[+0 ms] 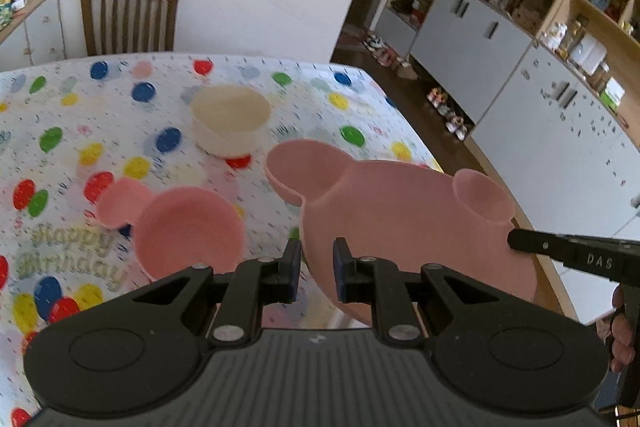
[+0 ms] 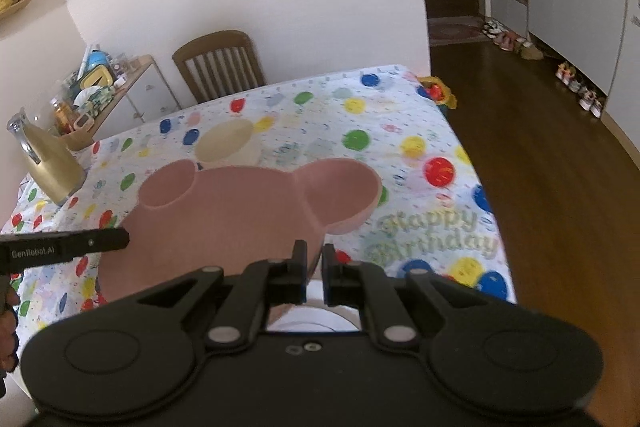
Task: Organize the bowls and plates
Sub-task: 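Lift and carry the pink bear plate with both grippers toward the white plates, then lower the pink bear plate onto the white plate stack and open both grippers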
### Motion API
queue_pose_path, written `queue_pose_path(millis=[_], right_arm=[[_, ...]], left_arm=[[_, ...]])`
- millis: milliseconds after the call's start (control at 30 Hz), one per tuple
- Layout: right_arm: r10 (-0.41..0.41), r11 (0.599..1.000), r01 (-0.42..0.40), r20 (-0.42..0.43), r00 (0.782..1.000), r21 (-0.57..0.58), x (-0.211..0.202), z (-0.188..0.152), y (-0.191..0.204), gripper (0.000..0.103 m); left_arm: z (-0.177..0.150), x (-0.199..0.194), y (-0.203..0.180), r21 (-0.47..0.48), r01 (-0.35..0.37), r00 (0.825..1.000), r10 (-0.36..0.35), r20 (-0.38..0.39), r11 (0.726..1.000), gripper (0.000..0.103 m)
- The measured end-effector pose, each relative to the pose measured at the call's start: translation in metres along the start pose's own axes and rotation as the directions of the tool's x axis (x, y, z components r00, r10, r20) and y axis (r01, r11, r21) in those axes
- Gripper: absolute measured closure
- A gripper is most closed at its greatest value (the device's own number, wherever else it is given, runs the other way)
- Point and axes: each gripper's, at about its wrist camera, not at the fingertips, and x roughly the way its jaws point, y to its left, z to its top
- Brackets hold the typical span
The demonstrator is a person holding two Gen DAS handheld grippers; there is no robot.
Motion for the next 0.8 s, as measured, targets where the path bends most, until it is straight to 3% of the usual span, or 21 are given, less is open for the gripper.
queue_pose_path(millis=[333, 800], right_arm=[[-0.005, 1.0, 0.004, -0.05, 0.999, -0.019, 0.007, -0.031, -0.033, 0.097], [-0.007, 1.0, 0.004, -0.113, 0.994, -0.02, 0.023, -0.059, -0.049, 0.097]], left_arm=[[-0.038, 0.03, -0.025, 0.009, -0.025, 0.996, 0.025, -0.09, 1.0, 0.087], [-0.066, 0.044, -0.033, 0.015, -0.053, 0.989, 0.055, -0.139, 0.998, 0.087]])
